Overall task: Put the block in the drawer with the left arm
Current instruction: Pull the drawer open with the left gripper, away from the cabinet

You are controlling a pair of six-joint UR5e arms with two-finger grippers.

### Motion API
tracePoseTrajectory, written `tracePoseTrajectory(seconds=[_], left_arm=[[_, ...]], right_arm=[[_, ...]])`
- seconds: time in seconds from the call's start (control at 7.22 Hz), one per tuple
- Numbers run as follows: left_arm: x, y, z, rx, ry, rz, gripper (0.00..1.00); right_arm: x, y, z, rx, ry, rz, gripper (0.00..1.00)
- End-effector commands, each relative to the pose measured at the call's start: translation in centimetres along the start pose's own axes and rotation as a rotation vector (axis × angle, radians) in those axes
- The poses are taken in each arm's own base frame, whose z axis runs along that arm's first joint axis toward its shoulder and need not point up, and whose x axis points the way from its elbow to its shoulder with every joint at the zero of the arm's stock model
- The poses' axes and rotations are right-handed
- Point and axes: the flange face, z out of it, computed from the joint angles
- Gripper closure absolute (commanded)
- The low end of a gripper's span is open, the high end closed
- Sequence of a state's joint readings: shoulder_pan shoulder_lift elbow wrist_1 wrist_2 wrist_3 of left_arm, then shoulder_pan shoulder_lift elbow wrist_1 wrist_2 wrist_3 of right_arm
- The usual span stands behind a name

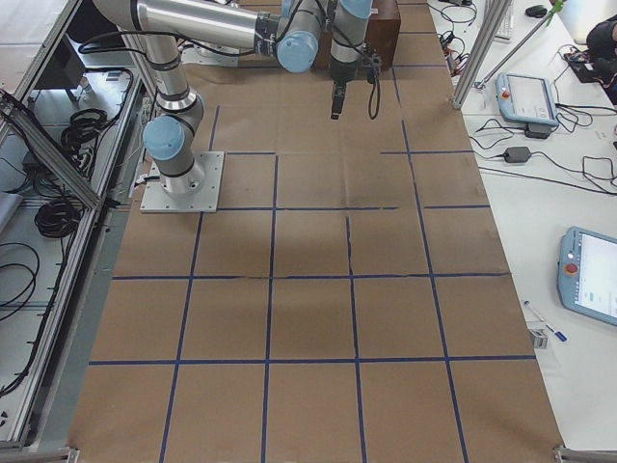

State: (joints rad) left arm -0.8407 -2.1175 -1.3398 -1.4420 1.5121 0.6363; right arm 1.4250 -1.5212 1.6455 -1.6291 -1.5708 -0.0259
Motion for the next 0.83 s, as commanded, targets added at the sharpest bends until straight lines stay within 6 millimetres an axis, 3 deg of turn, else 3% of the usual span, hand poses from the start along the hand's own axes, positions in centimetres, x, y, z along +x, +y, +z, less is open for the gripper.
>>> tracePoseTrajectory(seconds=[0.0,0.28,0.69], left_arm=[[-0.4,0.1,0.0,-0.008,-0.011,-0.003,0.02],[-0.5,-0.1,-0.2,-0.004,-0.016,-0.002,0.02],[-1.8,-1.2,-3.2,0.018,-0.099,-0.001,0.02]], right_arm=[[0.0,0.0,0.0,0.000,0.000,0.001,0.00],[0.0,0.0,0.0,0.000,0.000,0.001,0.00],[0.0,0.0,0.0,0.000,0.000,0.001,0.00]])
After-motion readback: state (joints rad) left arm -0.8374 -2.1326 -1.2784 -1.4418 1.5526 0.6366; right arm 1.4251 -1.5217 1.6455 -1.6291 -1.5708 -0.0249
